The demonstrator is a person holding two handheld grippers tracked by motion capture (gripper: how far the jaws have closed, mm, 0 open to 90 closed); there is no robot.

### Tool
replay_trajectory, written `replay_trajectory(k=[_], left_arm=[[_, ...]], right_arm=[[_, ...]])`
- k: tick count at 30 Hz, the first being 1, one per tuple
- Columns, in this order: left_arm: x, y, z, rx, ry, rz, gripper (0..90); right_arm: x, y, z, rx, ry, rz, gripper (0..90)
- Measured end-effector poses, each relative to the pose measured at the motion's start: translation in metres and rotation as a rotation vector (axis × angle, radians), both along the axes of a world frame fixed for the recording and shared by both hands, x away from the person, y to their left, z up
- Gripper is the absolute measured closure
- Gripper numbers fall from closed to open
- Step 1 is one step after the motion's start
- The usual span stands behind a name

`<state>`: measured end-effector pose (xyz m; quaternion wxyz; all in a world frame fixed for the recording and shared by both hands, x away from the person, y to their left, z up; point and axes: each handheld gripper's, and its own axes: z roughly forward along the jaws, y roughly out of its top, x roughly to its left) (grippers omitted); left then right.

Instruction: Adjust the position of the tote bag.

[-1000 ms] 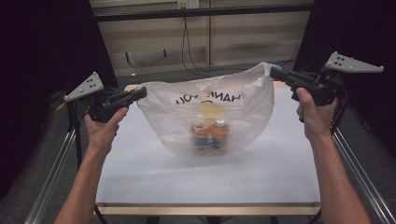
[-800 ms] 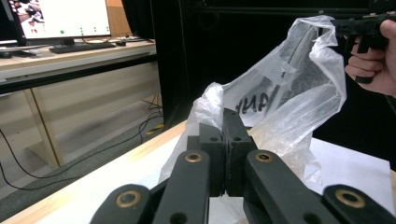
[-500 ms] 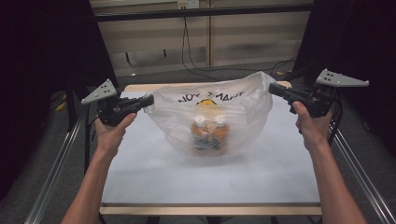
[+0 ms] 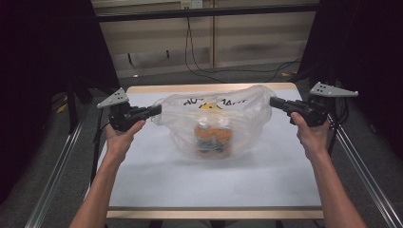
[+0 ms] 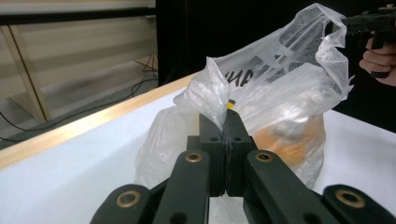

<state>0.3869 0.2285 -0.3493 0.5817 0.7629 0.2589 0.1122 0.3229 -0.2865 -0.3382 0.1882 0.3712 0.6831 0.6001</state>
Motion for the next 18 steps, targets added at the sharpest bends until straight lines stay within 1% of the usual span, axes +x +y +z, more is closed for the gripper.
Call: replay_trajectory(k=[2,4,6,7,8,9,10,11,15,17,18], left_arm=[[0.003,-0.002,-0.005,0.007,0.016,-0.002,89.4],[0.007,-0.003,-0.011,0.02,0.03,0.009,89.4],[0.01,-0.004,-0.017,0.026,0.05,0.007,89.4],[0.012,-0.005,-0.019,0.037,0.052,0.012,89.4],[0.013,-0.005,-0.021,0.043,0.062,0.012,89.5],[0.014,-0.005,-0.023,0.053,0.067,0.017,89.5],[0.016,-0.005,-0.026,0.055,0.075,0.013,89.5],[0.016,-0.005,-0.029,0.051,0.087,0.015,89.5],[0.019,-0.004,-0.044,0.075,0.107,0.025,89.6],[0.02,-0.002,-0.051,0.087,0.125,0.029,89.6],[0.02,-0.001,-0.054,0.085,0.137,0.029,89.6]], right_arm=[[0.001,0.0,-0.005,-0.006,0.012,-0.008,90.0],[0.003,0.0,-0.009,-0.017,0.022,-0.006,90.0],[0.003,0.001,-0.014,-0.015,0.033,-0.011,90.0],[0.003,0.0,-0.016,-0.021,0.036,-0.012,90.0],[0.003,0.001,-0.018,-0.021,0.042,-0.017,90.0],[0.004,0.0,-0.02,-0.032,0.047,-0.017,90.0],[0.004,0.0,-0.022,-0.033,0.053,-0.018,90.0],[0.004,0.0,-0.025,-0.037,0.063,-0.024,90.0],[0.006,-0.001,-0.039,-0.047,0.102,-0.027,90.0],[0.007,-0.002,-0.047,-0.052,0.123,-0.033,90.0],[0.008,-0.003,-0.051,-0.055,0.133,-0.039,90.0]])
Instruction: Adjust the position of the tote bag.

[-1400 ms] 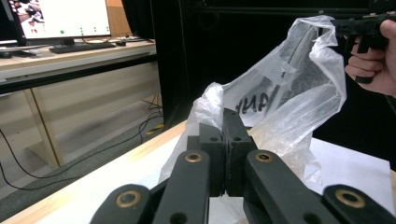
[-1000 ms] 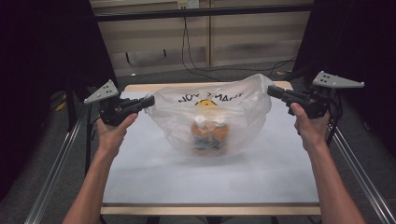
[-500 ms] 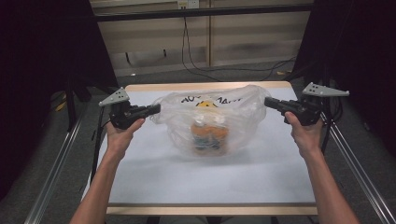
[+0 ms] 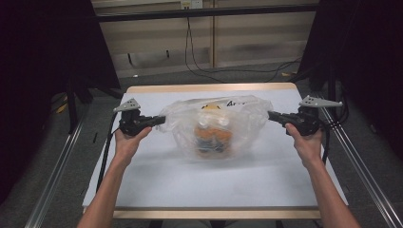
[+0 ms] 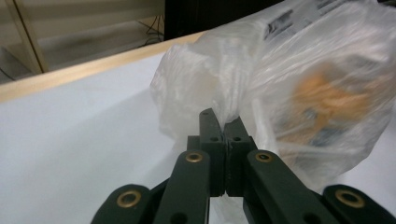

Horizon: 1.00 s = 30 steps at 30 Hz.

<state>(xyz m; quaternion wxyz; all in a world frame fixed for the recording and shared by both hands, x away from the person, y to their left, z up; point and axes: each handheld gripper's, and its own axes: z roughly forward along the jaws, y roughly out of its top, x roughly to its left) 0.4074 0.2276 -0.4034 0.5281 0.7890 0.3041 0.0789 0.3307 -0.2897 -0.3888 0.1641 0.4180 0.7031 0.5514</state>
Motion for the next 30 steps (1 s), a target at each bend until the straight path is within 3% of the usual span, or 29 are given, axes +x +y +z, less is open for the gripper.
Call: replay_trajectory(k=[8,11,13,15,21,27,30], left_arm=[[-0.005,0.002,-0.022,0.009,0.04,-0.011,89.7],[-0.004,0.001,-0.029,0.065,0.056,-0.015,89.7],[-0.004,0.003,-0.033,0.062,0.073,-0.017,89.7],[-0.005,0.002,-0.037,0.1,0.087,-0.021,89.7],[-0.006,0.001,-0.046,0.142,0.103,-0.038,89.6],[-0.007,-0.001,-0.055,0.202,0.126,-0.055,89.7],[-0.009,-0.001,-0.057,0.211,0.143,-0.073,89.7]], right_arm=[[0.0,-0.002,-0.016,-0.043,0.05,-0.008,90.0],[-0.001,-0.001,-0.021,-0.071,0.066,-0.003,90.0],[-0.001,0.0,-0.024,-0.08,0.075,0.0,90.0],[-0.001,0.002,-0.03,-0.106,0.093,0.001,90.0],[-0.001,0.0,-0.039,-0.112,0.126,-0.002,90.0],[0.0,0.003,-0.05,-0.152,0.158,0.009,90.0],[0.0,0.006,-0.052,-0.16,0.172,0.015,90.0]])
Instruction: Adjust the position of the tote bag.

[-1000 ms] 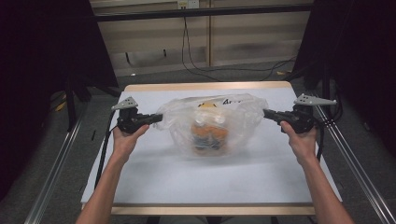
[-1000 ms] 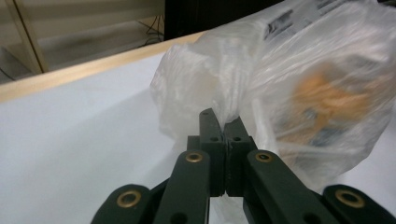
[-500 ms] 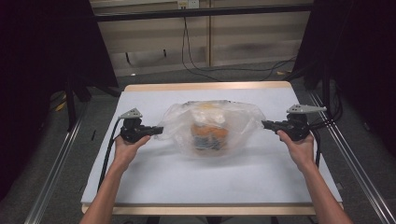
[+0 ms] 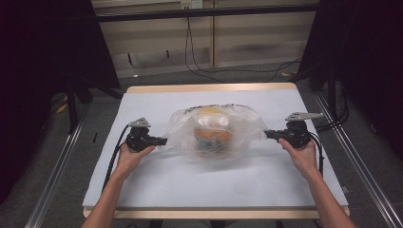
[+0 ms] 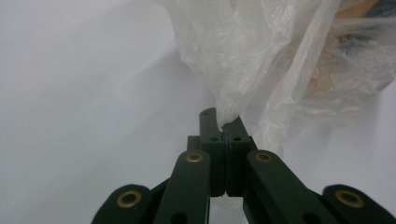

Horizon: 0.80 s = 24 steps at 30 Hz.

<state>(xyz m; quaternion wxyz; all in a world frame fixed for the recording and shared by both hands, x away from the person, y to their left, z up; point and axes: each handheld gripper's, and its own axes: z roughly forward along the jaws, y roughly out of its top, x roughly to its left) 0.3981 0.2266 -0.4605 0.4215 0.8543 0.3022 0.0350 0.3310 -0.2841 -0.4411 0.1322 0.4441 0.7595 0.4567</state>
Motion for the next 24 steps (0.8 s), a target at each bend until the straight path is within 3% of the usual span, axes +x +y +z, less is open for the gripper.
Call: replay_trajectory(k=[4,9,17,22,23,24], left_arm=[[-0.003,0.0,-0.005,0.039,0.019,-0.016,89.7],[-0.001,-0.004,-0.018,0.087,0.055,-0.048,89.7],[-0.002,-0.004,-0.021,0.071,0.059,-0.043,89.6],[-0.003,-0.001,-0.019,0.102,0.043,-0.043,89.7],[-0.002,0.001,-0.019,0.091,0.046,-0.035,89.7],[-0.002,0.002,-0.019,0.093,0.047,-0.033,89.7]], right_arm=[[-0.002,0.002,-0.003,-0.009,0.008,0.012,90.0],[-0.001,0.004,-0.016,-0.052,0.057,0.021,90.0],[0.004,0.01,-0.032,-0.109,0.11,0.041,90.0],[0.004,0.007,-0.039,-0.15,0.136,0.035,90.0],[0.004,0.006,-0.04,-0.155,0.14,0.029,90.0],[0.005,0.002,-0.043,-0.141,0.142,0.031,90.0]])
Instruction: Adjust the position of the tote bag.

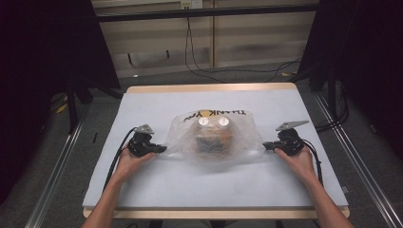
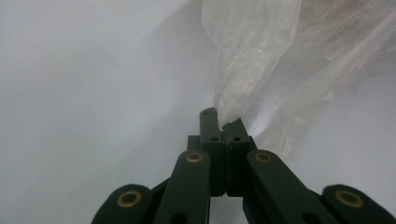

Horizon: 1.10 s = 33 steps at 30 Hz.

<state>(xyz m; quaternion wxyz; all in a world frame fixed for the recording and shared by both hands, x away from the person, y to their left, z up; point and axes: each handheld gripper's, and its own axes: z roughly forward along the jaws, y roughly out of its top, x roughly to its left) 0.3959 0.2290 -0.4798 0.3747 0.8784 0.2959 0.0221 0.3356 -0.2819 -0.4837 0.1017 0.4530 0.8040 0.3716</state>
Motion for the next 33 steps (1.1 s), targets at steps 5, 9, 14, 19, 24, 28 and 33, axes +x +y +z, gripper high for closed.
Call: replay_trajectory(k=[5,9,14,19,24,28,33], left_arm=[[0.0,0.006,0.001,0.008,-0.003,0.014,89.8],[-0.002,0.007,0.001,-0.002,-0.005,0.006,89.5],[-0.006,0.004,0.012,-0.076,-0.038,0.007,77.0],[-0.02,0.01,0.027,-0.101,-0.086,0.014,60.0],[-0.031,0.026,0.044,-0.167,-0.132,0.037,48.6],[-0.035,0.034,0.059,-0.209,-0.176,0.069,43.2],[-0.041,0.024,0.08,-0.241,-0.235,0.048,41.3]], right_arm=[[-0.001,-0.002,0.001,-0.024,-0.008,-0.019,90.0],[-0.003,-0.002,0.0,-0.013,-0.022,-0.015,90.0],[-0.01,0.001,0.012,0.054,-0.099,-0.006,78.9],[-0.018,-0.006,0.029,0.11,-0.168,-0.034,64.8],[-0.03,-0.014,0.046,0.138,-0.217,-0.058,48.8],[-0.04,-0.022,0.055,0.153,-0.249,-0.073,42.1],[-0.05,-0.022,0.074,0.165,-0.307,-0.062,39.9]])
